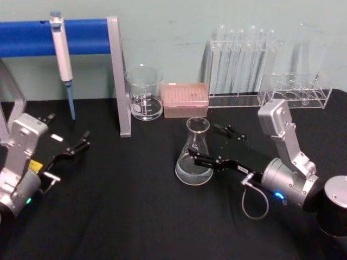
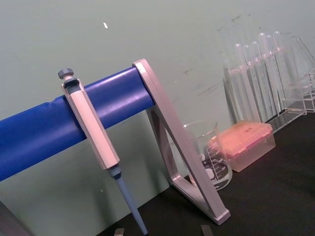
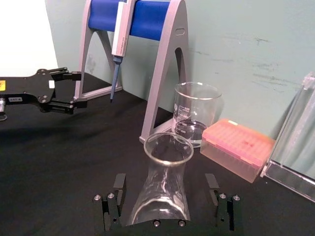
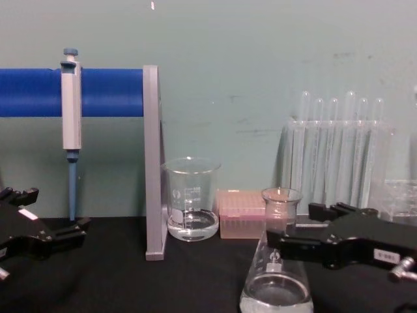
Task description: Grasp the erlenmeyer flask with one hand, shake it three times, then place it back.
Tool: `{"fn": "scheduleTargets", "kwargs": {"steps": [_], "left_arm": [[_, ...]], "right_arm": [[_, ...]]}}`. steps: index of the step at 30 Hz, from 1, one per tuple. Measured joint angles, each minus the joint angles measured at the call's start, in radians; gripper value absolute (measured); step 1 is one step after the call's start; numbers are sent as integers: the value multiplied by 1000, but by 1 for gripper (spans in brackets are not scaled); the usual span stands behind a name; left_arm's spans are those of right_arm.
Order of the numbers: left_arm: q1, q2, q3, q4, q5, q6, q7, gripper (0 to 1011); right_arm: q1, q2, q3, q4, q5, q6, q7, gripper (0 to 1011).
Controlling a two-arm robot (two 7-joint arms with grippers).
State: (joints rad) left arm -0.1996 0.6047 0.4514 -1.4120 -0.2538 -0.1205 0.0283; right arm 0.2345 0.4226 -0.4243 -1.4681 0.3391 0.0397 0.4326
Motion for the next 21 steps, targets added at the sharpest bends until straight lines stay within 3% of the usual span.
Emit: {"fn": "scheduleTargets", "kwargs": {"steps": [21], "left_arm": [[0, 0, 0, 0, 0, 0, 0, 1001]], "right_arm": [[90, -77, -24, 112, -34, -6, 21, 1003]]}}
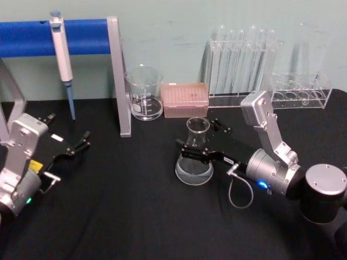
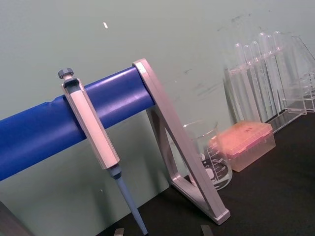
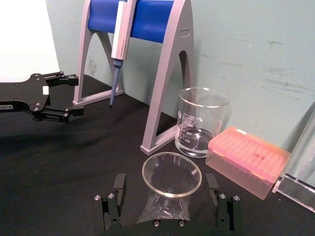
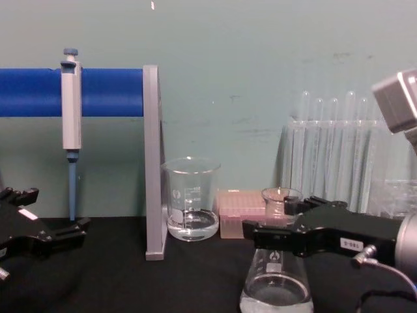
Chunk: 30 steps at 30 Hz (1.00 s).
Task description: Grasp the erlenmeyer flask with one hand, shake it three times, then place it back.
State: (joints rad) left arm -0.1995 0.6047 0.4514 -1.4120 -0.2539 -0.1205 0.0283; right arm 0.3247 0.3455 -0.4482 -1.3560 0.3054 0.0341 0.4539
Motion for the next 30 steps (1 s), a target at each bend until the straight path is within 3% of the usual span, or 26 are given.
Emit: {"fn": "scheduleTargets", "kwargs": {"steps": [30], "left_arm": [[0, 0, 0, 0, 0, 0, 0, 1001]], "right_arm": [[26, -22, -4, 39, -15, 6, 2, 1003]]}}
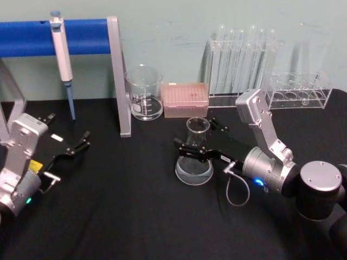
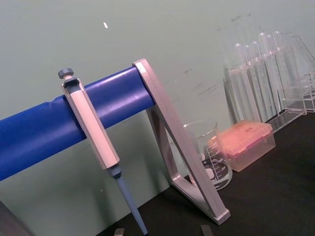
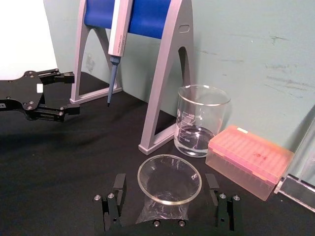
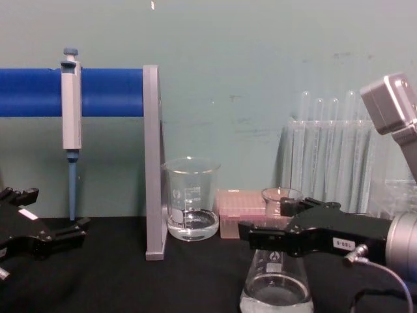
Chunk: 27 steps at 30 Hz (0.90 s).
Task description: Grasp the erlenmeyer flask with one hand, shake it three times, then place it back.
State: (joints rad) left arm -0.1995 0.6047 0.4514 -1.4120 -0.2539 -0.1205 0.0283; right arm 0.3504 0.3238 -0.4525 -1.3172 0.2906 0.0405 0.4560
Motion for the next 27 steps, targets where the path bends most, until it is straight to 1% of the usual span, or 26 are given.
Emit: {"fn": "scheduleTargets", "kwargs": {"steps": [23, 27], "left_arm": [[0, 0, 0, 0, 0, 0, 0, 1001], [0, 0, 0, 0, 0, 0, 0, 1001]], "right_arm": [[-2, -1, 2, 0, -6, 2, -5, 1003], [-2, -1, 2, 0, -5, 2, -5, 929]]}}
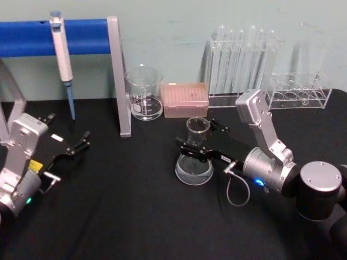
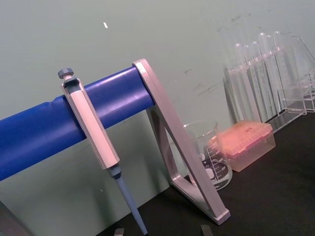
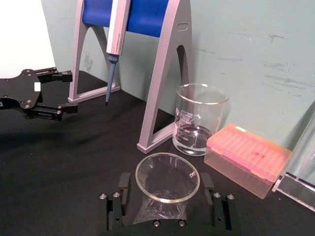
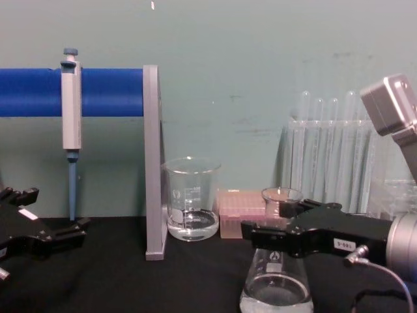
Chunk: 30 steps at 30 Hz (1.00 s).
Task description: Grasp the erlenmeyer flask with one hand, shake it three times, then place it back.
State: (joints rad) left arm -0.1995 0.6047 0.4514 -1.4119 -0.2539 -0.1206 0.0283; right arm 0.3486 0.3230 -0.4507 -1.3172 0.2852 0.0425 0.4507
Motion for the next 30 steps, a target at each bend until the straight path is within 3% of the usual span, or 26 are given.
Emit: {"fn": "scheduleTargets", "kwargs": {"steps": [16, 30], "left_arm": [[0, 0, 0, 0, 0, 0, 0, 1001], [0, 0, 0, 0, 0, 0, 0, 1001]], "right_arm": [[0, 0, 0, 0, 2, 0, 1, 461], [-4, 4, 5, -13, 11, 7, 4, 449]]}}
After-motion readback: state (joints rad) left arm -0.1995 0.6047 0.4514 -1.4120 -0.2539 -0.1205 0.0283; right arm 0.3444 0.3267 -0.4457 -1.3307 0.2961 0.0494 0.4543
